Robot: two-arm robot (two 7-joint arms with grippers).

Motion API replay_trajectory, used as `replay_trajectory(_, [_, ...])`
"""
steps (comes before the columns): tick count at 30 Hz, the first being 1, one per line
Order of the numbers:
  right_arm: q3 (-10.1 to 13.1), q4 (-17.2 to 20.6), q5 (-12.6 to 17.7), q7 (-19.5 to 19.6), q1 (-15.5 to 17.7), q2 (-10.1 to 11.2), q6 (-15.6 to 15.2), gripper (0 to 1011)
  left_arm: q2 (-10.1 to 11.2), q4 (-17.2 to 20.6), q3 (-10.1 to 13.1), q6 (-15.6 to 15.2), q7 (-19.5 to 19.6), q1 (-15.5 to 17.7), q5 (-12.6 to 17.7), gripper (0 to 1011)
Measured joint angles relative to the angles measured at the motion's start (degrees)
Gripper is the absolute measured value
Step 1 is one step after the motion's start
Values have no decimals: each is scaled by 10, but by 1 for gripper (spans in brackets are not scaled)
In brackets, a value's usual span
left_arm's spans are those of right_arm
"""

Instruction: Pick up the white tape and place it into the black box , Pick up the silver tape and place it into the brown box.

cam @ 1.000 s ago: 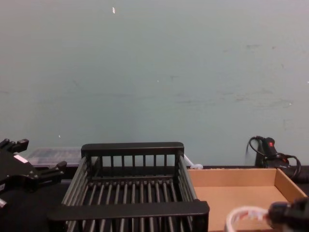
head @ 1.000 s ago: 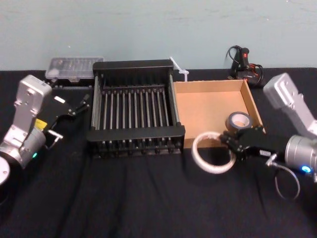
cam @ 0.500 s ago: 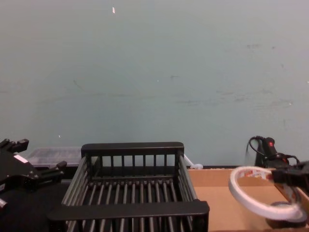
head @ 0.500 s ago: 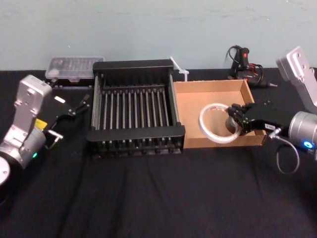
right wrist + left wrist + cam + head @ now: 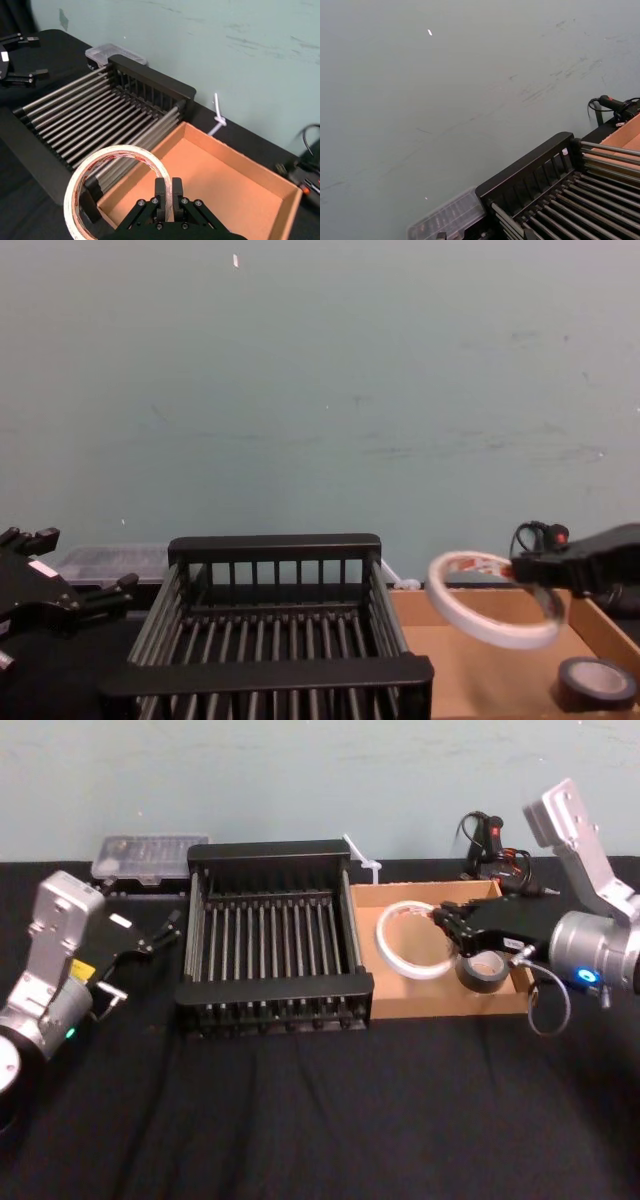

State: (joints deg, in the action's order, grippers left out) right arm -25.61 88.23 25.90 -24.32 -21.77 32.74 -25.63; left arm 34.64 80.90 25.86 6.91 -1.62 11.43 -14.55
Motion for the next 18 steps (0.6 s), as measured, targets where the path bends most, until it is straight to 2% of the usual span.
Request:
replay_trajectory(9, [-30, -34, -21, -19, -47, -26, 4, 86, 0, 0, 0, 0, 0, 0, 0, 1001])
replay_trajectory(18, [-52, -56, -33, -32, -74, -49, 8, 86, 0, 0, 0, 0, 0, 0, 0, 1001])
